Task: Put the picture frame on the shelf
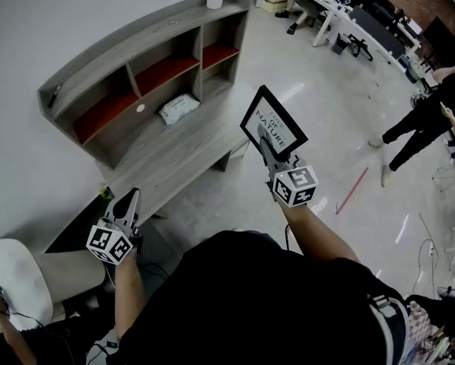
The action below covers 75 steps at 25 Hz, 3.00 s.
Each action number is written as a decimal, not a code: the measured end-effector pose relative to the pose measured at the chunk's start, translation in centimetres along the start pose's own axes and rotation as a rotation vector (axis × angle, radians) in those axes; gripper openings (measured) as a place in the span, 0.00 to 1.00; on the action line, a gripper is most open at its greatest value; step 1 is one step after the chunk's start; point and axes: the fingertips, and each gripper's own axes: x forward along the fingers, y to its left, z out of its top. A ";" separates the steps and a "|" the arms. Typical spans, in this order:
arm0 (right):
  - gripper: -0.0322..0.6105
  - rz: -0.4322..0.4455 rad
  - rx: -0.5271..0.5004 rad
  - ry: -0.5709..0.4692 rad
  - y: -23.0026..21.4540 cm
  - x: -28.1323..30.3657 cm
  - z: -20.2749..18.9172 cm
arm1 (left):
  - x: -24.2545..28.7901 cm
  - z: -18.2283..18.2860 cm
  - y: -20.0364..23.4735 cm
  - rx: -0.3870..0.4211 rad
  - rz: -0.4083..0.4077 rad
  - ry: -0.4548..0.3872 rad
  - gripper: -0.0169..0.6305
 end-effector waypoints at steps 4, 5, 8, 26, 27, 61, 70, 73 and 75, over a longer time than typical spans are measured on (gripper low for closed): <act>0.09 0.067 0.039 0.006 1.0 2.9 -0.7 | -1.3 -0.7 0.5 -0.006 0.061 0.037 0.06; 0.09 0.083 0.046 0.007 1.6 2.8 -0.6 | -1.9 -0.6 0.0 -0.005 0.071 0.042 0.06; 0.09 0.081 0.042 0.007 1.4 1.1 0.0 | 0.1 -0.1 -1.8 0.007 0.015 0.033 0.06; 0.09 0.023 0.095 -0.041 -1.1 2.7 0.9 | 4.5 0.9 -2.7 0.042 -0.100 0.055 0.06; 0.09 0.023 0.094 -0.039 -1.3 2.9 0.9 | 4.6 1.0 -2.7 0.042 -0.097 0.055 0.06; 0.09 0.092 0.090 0.028 -12.4 13.1 -0.9 | 17.5 2.0 -2.0 0.041 -0.013 0.051 0.06; 0.09 0.122 0.095 0.045 -15.4 17.2 -1.6 | 21.4 2.3 -0.6 0.035 0.022 0.044 0.06; 0.09 0.131 0.102 0.044 -16.4 18.2 -1.8 | 22.7 2.2 -0.5 0.037 0.025 0.054 0.06; 0.09 0.134 0.108 0.043 -17.1 18.9 -2.0 | 23.6 2.4 -0.6 0.038 0.026 0.057 0.06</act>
